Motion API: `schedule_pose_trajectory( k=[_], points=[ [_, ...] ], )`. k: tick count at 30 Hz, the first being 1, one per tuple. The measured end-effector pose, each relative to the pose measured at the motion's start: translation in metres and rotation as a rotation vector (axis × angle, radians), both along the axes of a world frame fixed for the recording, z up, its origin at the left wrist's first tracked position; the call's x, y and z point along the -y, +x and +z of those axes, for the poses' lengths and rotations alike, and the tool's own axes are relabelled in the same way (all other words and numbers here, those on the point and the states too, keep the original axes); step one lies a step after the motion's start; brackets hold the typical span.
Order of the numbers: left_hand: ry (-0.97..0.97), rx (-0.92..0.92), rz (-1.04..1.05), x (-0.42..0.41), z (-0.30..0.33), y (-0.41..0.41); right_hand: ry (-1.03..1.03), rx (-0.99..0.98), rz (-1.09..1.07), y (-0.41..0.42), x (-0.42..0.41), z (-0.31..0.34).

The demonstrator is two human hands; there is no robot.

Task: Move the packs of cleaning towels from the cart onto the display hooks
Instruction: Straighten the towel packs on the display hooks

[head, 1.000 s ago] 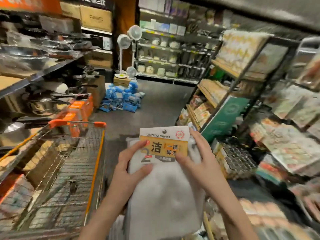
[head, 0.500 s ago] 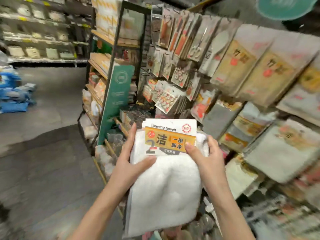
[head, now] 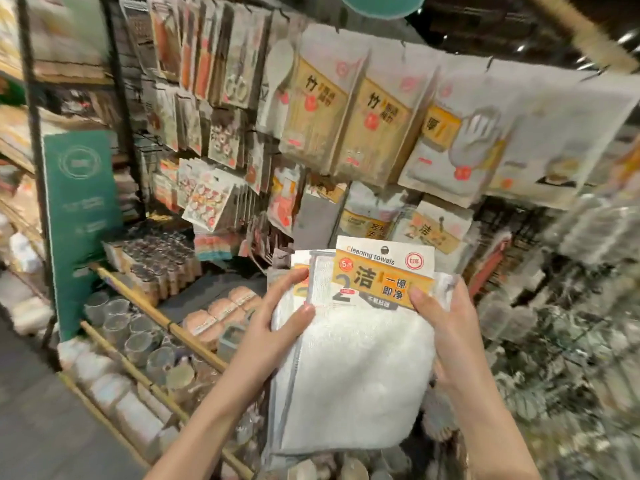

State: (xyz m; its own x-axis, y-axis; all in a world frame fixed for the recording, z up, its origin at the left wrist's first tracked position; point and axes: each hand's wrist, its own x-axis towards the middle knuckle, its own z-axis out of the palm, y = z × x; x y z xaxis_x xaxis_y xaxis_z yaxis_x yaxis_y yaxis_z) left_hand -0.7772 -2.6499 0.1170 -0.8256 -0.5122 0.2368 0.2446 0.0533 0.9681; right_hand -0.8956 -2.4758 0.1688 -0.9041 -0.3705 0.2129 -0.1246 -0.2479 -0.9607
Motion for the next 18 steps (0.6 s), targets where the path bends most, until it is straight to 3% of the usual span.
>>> schedule_pose_trajectory(
  k=[9,18],
  points=[
    [0.01,0.004,-0.205,0.031,0.005,-0.063,0.004,0.021,-0.157,-0.03,0.014,-0.007],
    [0.04,0.027,-0.234,0.042,-0.01,-0.105,0.098,0.039,-0.288,-0.052,0.024,-0.014]
  ],
)
